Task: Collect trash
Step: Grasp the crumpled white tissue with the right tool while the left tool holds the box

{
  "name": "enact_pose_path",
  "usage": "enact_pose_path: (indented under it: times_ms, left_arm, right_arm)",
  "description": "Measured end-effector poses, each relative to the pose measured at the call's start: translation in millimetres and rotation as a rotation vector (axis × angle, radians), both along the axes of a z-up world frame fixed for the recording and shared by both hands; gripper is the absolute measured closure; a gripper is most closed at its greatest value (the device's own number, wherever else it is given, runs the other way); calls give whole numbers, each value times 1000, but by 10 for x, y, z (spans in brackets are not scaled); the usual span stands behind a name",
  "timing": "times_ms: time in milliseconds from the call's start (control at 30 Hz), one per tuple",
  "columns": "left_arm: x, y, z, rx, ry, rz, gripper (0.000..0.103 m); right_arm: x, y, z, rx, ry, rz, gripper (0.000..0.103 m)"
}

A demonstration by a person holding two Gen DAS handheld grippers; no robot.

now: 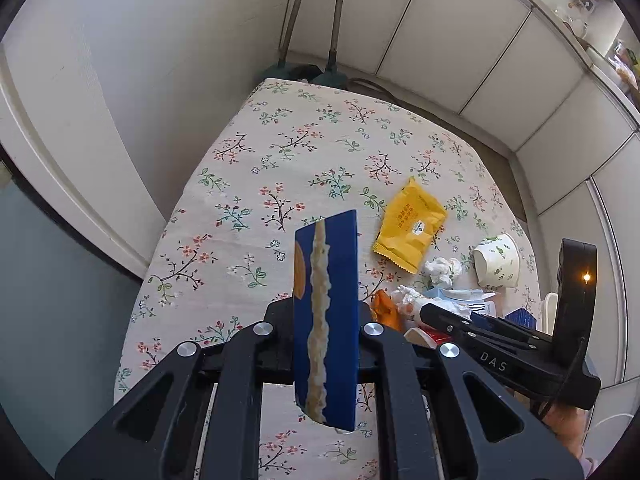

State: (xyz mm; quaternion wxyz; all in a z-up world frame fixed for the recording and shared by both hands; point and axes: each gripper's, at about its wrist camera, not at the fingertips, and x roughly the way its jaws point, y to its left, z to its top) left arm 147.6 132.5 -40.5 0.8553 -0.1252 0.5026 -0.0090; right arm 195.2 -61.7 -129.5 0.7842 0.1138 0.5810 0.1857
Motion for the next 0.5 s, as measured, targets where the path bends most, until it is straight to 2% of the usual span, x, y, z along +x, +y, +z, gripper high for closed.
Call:
enact_pose_path:
  times_ms: [167,500]
  left_arm:
    - [-2,-2,7,1,-5,-3,91]
    - [-8,-76,48,-18,-20,-12,91]
  right_arm:
    - [-27,-33,83,-2,-31,-5,68]
    - [-147,-186,471,33,-136,-32,68]
